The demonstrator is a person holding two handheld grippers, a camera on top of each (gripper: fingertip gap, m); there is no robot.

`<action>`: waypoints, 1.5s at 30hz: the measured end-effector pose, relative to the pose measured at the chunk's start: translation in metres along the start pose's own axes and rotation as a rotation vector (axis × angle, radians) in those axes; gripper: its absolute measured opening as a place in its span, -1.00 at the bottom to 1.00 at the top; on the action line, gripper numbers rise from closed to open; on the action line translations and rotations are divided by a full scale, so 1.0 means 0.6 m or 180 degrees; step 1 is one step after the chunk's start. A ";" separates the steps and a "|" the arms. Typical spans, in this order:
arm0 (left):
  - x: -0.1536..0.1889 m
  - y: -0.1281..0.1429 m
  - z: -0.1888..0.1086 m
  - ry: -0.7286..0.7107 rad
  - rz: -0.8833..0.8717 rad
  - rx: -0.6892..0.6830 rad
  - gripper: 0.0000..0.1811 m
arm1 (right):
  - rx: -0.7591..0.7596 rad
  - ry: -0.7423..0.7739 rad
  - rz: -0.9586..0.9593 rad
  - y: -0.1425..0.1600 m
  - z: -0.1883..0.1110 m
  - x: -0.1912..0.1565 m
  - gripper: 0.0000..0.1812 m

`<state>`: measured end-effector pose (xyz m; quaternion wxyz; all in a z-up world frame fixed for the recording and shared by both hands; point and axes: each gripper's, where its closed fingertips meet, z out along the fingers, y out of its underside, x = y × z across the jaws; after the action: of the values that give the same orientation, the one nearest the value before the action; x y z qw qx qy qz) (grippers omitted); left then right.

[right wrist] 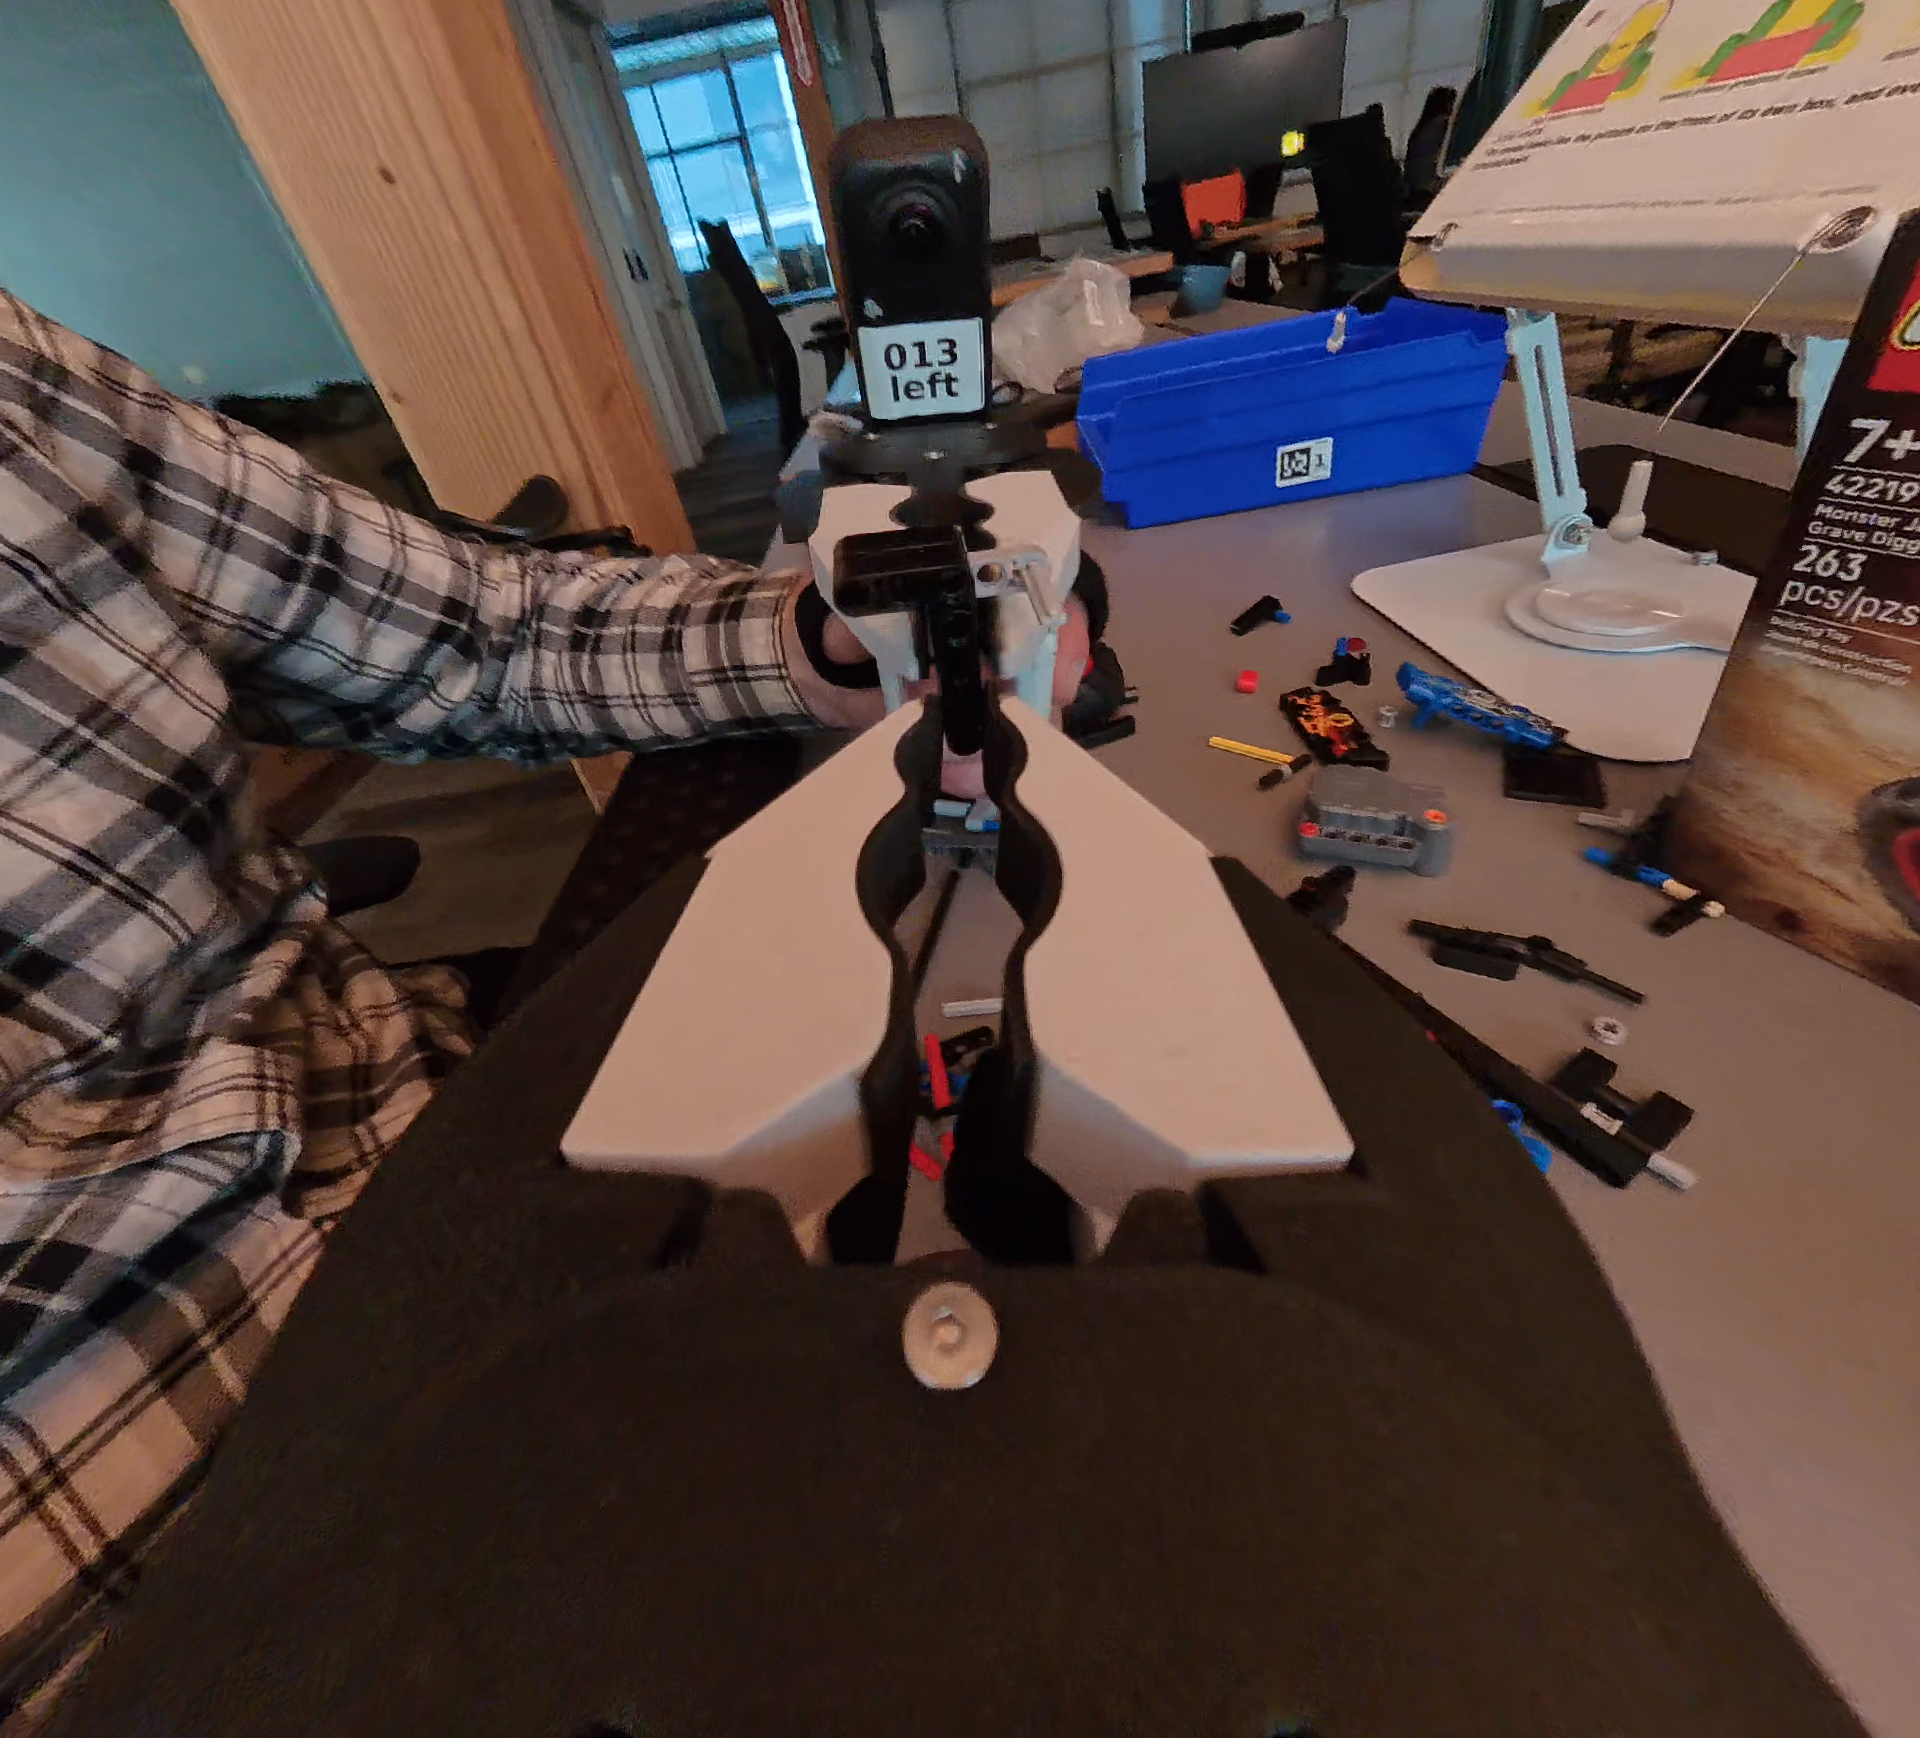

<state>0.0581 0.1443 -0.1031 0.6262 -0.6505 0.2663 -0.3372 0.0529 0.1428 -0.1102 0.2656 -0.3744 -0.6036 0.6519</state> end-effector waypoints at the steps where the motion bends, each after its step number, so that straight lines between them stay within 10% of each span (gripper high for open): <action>1: -0.002 0.000 -0.002 -0.0018 0.0006 -0.0002 -0.88 | 0.0012 -0.0018 0.0010 0.000 -0.003 0.000 -0.94; 20: 0.024 0.027 -0.013 -0.0082 0.0916 -0.0667 -0.94 | -0.0278 -0.0017 -0.0641 0.019 0.000 -0.022 -0.95; 25: -0.023 -0.066 -0.107 -0.0450 0.0708 -0.0076 -0.94 | 0.0007 0.0254 -0.0461 0.002 -0.066 0.018 -0.94; 32: -0.011 0.017 -0.049 -0.0164 0.0454 -0.0544 -0.95 | -0.1119 0.0038 -0.0465 0.115 -0.009 0.006 -0.82; 45: 0.001 0.044 -0.006 -0.0087 0.0557 -0.0670 -0.95 | -0.0369 0.0130 -0.0500 0.023 0.012 -0.001 -0.99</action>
<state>0.0578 0.1400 -0.1295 0.5852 -0.6914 0.3473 -0.2426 0.0486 0.1364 -0.1239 0.3060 -0.3539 -0.6622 0.5853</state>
